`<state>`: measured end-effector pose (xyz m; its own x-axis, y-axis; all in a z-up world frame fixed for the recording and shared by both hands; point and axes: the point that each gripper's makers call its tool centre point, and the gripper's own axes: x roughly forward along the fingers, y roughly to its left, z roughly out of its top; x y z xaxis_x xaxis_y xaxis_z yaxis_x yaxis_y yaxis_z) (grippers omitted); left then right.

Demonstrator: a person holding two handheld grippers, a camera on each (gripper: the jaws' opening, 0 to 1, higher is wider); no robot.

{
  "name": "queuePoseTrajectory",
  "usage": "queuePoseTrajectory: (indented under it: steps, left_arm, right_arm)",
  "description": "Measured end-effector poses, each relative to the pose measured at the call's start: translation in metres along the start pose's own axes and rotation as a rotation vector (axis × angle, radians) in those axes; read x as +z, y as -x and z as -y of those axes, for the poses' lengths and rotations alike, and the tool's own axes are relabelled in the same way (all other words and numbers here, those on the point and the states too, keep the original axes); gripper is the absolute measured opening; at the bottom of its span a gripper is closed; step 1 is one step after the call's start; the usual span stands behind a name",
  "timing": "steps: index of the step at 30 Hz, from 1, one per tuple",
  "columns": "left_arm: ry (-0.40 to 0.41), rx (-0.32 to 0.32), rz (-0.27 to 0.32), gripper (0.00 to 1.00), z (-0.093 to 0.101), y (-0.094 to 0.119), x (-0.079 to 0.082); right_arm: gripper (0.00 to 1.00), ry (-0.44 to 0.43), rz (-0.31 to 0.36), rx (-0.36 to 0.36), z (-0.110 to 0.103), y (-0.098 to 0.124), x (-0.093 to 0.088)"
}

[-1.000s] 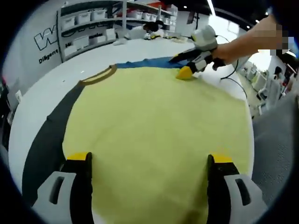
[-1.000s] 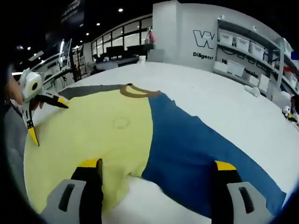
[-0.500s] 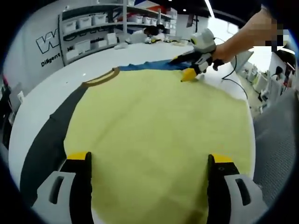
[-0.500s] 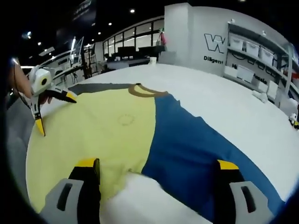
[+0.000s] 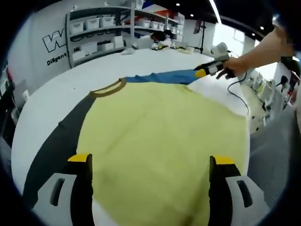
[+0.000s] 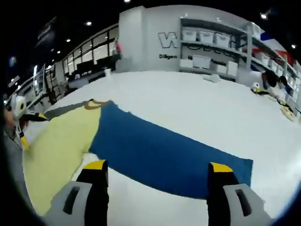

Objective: Fold the garment on the visible template until the final outline fits inside the template.

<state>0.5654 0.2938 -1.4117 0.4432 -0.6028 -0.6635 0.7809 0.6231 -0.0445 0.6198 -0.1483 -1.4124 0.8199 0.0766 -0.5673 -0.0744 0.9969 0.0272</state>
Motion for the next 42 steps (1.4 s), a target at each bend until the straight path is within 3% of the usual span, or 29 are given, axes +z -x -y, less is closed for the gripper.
queuePoseTrajectory:
  steps: [4, 9, 15, 17, 23, 25, 28, 33, 42]
  left_arm:
    - [0.009, 0.007, 0.001, 1.0, 0.0, 0.004, 0.0]
    - [0.022, 0.023, 0.005, 1.0, 0.001, 0.011, 0.0]
    - [0.029, 0.03, 0.0, 0.99, 0.003, 0.015, -0.002]
    - [0.035, 0.033, 0.003, 0.99, 0.004, 0.017, -0.001]
    - [0.036, 0.043, 0.001, 0.99, 0.004, 0.022, -0.002]
    - [0.039, 0.046, 0.001, 0.99, 0.004, 0.024, -0.003]
    - [0.051, 0.051, 0.003, 0.99, 0.004, 0.025, -0.004]
    - [0.098, 0.052, 0.027, 0.99, 0.004, 0.028, 0.0]
    - [0.168, 0.052, 0.061, 0.99, 0.002, 0.032, 0.002]
  right_arm:
    - [0.64, -0.112, -0.006, -0.102, 0.034, 0.014, -0.01]
    - [0.55, -0.155, -0.015, -0.191, 0.061, 0.023, -0.016]
    - [0.41, -0.201, -0.055, -0.233, 0.068, 0.023, -0.028]
    - [0.31, -0.227, -0.092, -0.256, 0.071, 0.023, -0.037]
    - [0.3, -0.33, -0.041, -0.294, 0.08, 0.021, -0.032]
    - [0.25, -0.32, -0.045, -0.304, 0.082, 0.02, -0.032]
    - [0.08, -0.284, -0.093, -0.329, 0.083, 0.021, -0.036]
    - [0.01, -0.245, -0.1, -0.304, 0.084, 0.019, -0.033]
    - [0.0, -0.193, -0.036, -0.287, 0.078, 0.024, -0.004]
